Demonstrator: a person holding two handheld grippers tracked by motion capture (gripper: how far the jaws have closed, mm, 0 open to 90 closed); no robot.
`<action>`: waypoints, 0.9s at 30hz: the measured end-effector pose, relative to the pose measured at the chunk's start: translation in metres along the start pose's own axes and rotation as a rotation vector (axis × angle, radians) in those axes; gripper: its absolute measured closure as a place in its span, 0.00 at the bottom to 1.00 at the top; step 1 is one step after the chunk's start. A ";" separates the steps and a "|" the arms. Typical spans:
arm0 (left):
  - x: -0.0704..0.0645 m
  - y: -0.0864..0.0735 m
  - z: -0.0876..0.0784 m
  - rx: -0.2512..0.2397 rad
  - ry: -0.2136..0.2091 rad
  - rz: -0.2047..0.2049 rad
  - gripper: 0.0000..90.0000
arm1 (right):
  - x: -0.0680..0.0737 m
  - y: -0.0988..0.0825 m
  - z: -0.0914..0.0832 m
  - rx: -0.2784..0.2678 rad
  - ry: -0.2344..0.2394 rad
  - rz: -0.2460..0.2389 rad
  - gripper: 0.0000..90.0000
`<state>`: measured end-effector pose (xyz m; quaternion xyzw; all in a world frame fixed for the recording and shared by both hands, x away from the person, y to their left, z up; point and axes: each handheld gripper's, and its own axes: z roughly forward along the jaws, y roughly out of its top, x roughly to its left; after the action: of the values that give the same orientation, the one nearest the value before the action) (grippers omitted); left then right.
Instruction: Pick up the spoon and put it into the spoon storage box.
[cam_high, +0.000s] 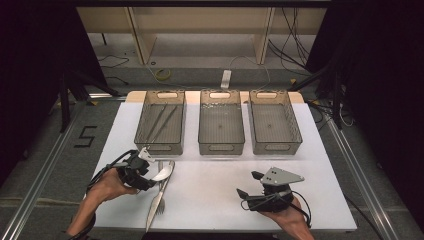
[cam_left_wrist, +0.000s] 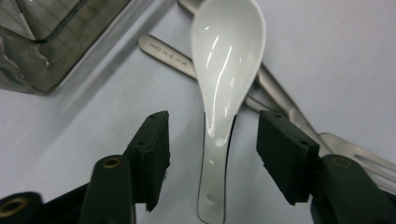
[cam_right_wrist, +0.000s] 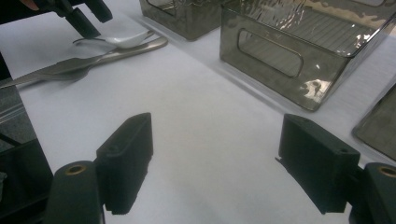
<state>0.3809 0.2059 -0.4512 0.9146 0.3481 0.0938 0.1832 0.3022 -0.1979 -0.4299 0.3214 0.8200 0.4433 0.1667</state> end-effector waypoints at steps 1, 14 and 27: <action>0.001 -0.001 0.004 0.008 -0.004 0.006 0.47 | 0.000 0.000 0.000 -0.001 0.002 -0.001 0.30; 0.001 0.000 0.012 0.037 0.000 0.027 0.51 | 0.000 0.000 0.000 0.005 0.002 -0.001 0.30; -0.005 0.005 0.018 0.066 -0.021 0.033 0.80 | 0.001 0.000 0.000 0.007 0.001 -0.003 0.30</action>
<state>0.3858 0.1945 -0.4655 0.9267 0.3339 0.0755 0.1549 0.3014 -0.1974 -0.4299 0.3204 0.8221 0.4405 0.1658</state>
